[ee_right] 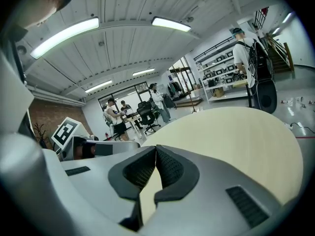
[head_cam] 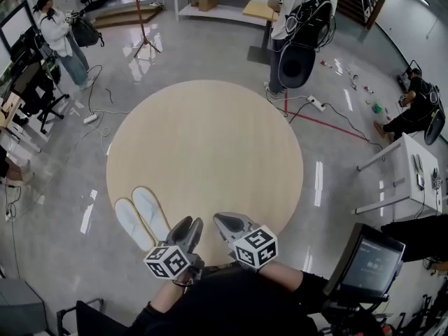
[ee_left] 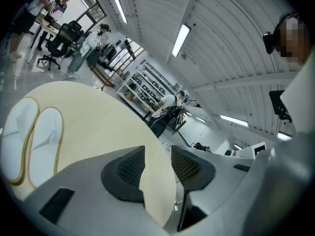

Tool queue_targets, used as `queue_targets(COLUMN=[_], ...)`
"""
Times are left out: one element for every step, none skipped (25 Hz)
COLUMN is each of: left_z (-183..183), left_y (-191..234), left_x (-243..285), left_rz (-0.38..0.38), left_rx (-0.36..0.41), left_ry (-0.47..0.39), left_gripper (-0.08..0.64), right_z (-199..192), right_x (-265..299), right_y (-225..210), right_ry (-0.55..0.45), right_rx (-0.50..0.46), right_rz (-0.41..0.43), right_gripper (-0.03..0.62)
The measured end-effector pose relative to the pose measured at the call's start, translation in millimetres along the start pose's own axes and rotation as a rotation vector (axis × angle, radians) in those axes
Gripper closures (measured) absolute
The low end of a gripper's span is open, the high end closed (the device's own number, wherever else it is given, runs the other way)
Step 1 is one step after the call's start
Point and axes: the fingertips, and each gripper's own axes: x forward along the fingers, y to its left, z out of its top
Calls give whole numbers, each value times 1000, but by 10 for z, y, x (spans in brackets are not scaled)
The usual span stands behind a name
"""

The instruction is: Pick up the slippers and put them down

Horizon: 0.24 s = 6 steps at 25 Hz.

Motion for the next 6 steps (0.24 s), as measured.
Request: queue_targets(left_z=[9,5,-13,-40,-72,-105], left_y=[-15,-55,-114,-179,-246,-312], left_x=[-7,2,22,46,70,94], left_rz=[-2,-5,-7,-9,-10,-11], left_rx=[3,6,11,16,21,26], left_ry=[-2,-3,-2,1,5,9], left_gripper=[377,377,377,377,377,377], right_z=[8,18,23,23,19,13], right_x=[-7,-41,-95,-159,-227,-296], right_y=[6,-7,-34,-68,-104,-140], right_ry=[-1,-2,-3,-4,-5,-6], right_rx=[0,1,4,8,13,19], right_rz=[1,1,0,-3,-5,-9], right_gripper=[577,577,577,577,577,577])
